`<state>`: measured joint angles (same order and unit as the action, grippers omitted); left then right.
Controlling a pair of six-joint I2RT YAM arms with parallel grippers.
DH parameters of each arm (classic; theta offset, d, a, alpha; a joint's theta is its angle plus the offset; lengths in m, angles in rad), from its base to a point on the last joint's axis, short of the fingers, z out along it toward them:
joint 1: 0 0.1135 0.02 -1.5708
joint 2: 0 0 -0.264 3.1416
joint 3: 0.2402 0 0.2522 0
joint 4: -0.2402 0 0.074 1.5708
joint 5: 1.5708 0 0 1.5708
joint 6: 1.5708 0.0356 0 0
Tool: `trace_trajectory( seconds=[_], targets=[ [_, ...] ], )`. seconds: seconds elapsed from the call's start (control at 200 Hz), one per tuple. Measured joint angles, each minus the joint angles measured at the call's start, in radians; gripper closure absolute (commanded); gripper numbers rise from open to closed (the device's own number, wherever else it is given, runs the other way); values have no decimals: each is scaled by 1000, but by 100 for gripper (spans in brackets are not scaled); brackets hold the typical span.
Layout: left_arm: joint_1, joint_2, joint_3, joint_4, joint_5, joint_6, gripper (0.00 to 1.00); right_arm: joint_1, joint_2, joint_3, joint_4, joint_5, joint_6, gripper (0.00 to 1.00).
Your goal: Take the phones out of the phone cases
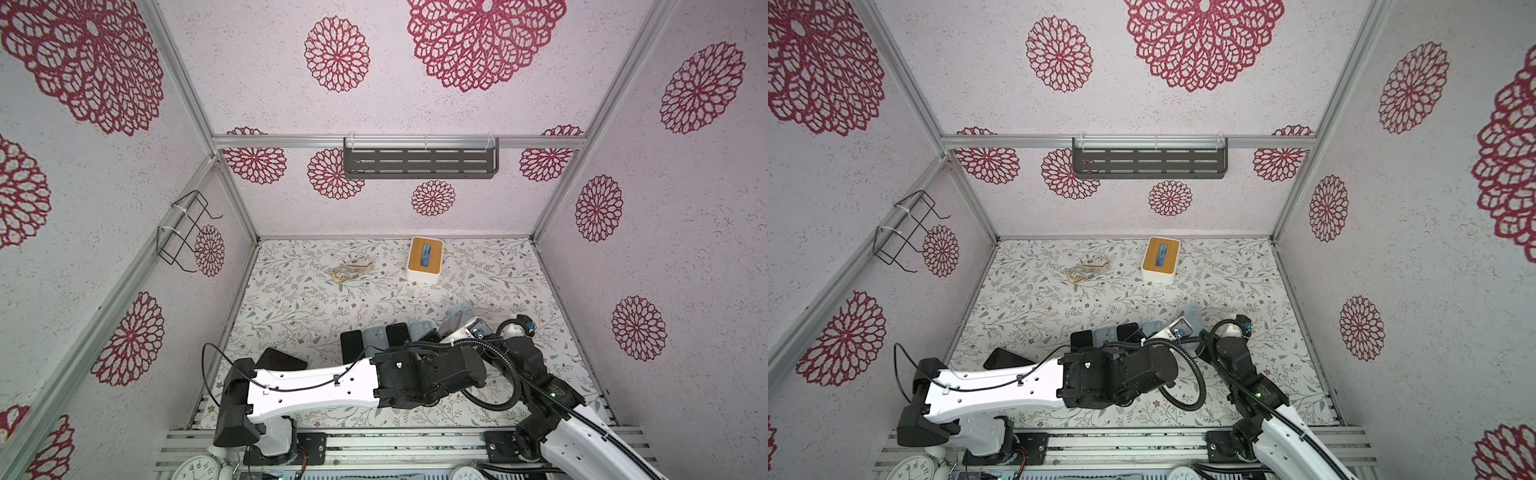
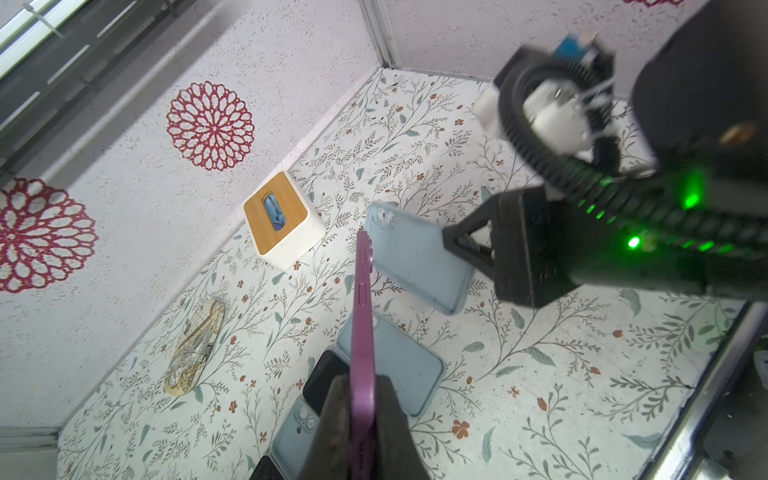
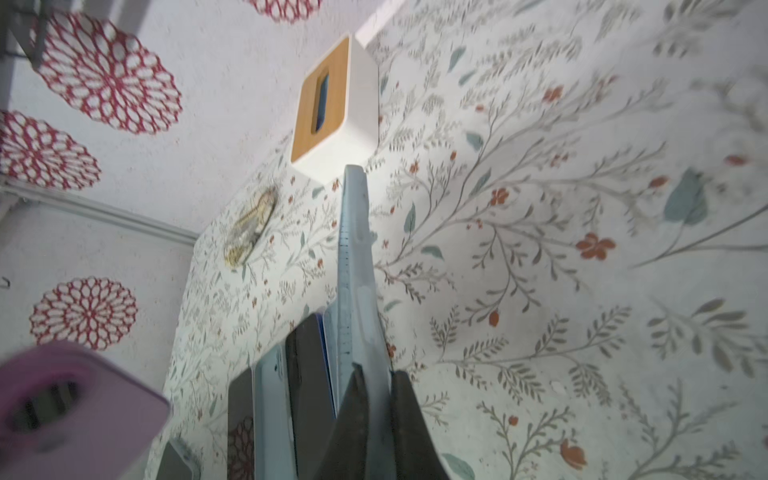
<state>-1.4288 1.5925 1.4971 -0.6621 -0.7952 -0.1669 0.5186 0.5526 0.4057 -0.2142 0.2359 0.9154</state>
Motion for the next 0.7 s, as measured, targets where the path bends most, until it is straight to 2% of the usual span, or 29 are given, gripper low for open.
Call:
trace_trajectory(
  seconds=[0.16, 0.385, 0.515, 0.701],
  targets=[
    [6, 82, 18, -20, 0, 13, 98, -130, -4, 172, -100, 57, -114, 100],
    [32, 264, 127, -63, 43, 43, 99, -291, 32, 351, -201, 39, -223, 100],
    [54, 346, 180, -80, 58, 61, 99, -338, 61, 407, -214, 0, -253, 100],
    [77, 467, 268, -110, 54, 87, 98, -353, 83, 415, -235, -51, -269, 100]
  ],
)
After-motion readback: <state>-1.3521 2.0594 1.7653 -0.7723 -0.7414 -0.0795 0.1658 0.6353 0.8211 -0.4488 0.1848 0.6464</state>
